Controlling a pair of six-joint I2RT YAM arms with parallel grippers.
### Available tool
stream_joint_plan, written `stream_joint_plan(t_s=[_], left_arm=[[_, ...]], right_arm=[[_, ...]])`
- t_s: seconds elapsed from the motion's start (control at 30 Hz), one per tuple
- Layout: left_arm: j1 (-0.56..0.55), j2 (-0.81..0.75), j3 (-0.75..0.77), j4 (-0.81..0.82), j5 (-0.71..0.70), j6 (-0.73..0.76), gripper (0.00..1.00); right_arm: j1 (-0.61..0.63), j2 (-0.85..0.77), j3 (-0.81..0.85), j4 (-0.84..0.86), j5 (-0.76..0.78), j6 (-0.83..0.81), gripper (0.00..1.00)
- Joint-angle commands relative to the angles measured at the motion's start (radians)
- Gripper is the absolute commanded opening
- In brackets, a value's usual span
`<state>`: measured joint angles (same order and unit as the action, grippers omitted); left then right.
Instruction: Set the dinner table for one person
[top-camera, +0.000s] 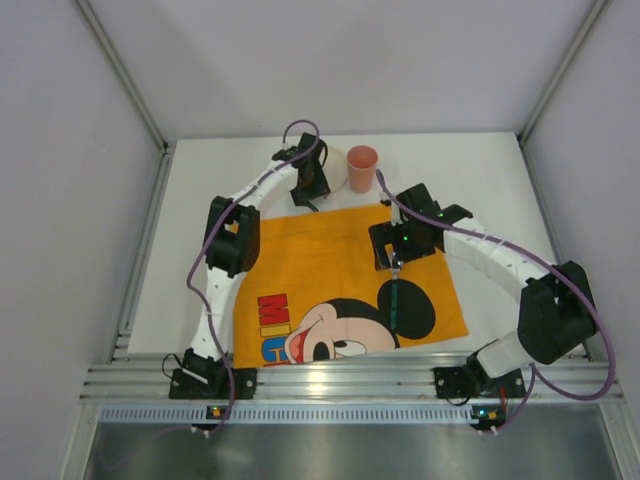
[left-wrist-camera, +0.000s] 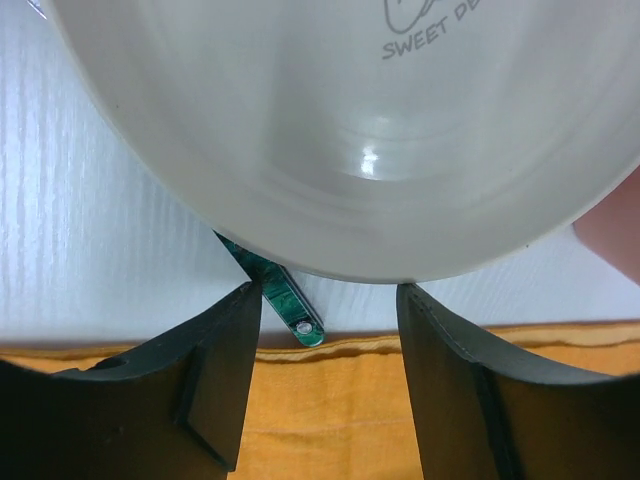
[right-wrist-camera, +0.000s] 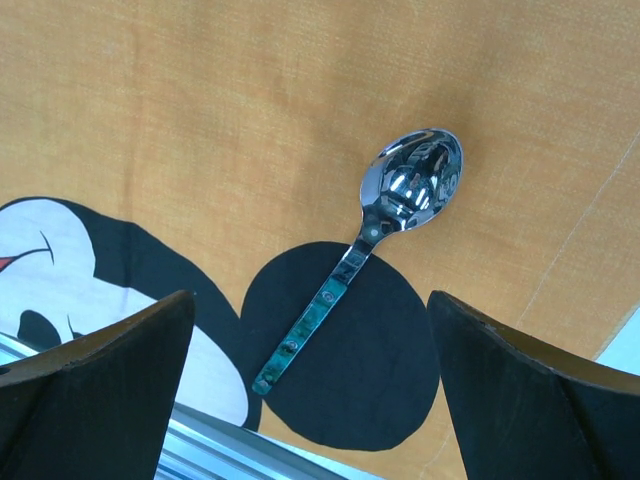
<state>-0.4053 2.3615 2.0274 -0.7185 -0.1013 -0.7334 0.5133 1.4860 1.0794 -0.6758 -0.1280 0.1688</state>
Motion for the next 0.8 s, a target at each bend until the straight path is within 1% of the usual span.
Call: stream_joint_plan(t_s=[0.0, 0.03, 0.17, 0.3, 0.37, 0.4, 0.43, 0.53, 0.6, 0.63, 0.67, 0.77], left_arm=[[-0.015, 0.062, 0.129, -0.132, -0.155, 0.015, 0.61], [-0.018, 0.082, 0.151, -0.145, -0.17, 0.026, 0.61], [-0.018, 0.091, 0.143, -0.185, -0.242, 0.052, 0.59], [-0.015, 0.07, 0.071, -0.168, -0.293, 0.069, 0.57], [-0.003, 0.073, 0.047, -0.167, -0.29, 0.069, 0.53], [0.002, 0.079, 0.044, -0.17, -0.288, 0.065, 0.5], [0.006, 0.081, 0.042, -0.174, -0.288, 0.063, 0.42], [0.029, 0.074, 0.019, -0.168, -0.285, 0.071, 0.33], [0.062, 0.056, -0.002, -0.116, -0.247, 0.1, 0.19], [0.089, 0.05, -0.01, -0.098, -0.21, 0.114, 0.07], [0.101, 0.042, -0.007, -0.075, -0.21, 0.124, 0.0], [0.152, 0.013, 0.046, -0.055, -0.196, 0.176, 0.0]], right_arm=[[0.007, -0.044, -0.016, -0.001, 0.017, -0.002, 1.0], [0.007, -0.043, -0.019, -0.004, 0.024, -0.003, 1.0], [0.001, -0.032, -0.026, -0.002, 0.037, -0.018, 1.0], [-0.002, -0.004, -0.016, 0.002, 0.036, -0.023, 1.0], [-0.002, 0.013, -0.007, 0.001, 0.034, -0.029, 1.0], [-0.002, 0.02, -0.004, 0.001, 0.036, -0.029, 1.0], [-0.002, 0.02, -0.001, -0.001, 0.034, -0.031, 1.0], [-0.004, 0.025, 0.008, -0.007, 0.034, -0.038, 1.0], [-0.006, 0.03, 0.016, -0.016, 0.036, -0.041, 1.0], [-0.006, 0.031, 0.022, -0.019, 0.037, -0.048, 1.0], [-0.006, 0.031, 0.025, -0.025, 0.039, -0.048, 1.0], [-0.006, 0.033, 0.04, -0.048, 0.068, -0.048, 1.0]])
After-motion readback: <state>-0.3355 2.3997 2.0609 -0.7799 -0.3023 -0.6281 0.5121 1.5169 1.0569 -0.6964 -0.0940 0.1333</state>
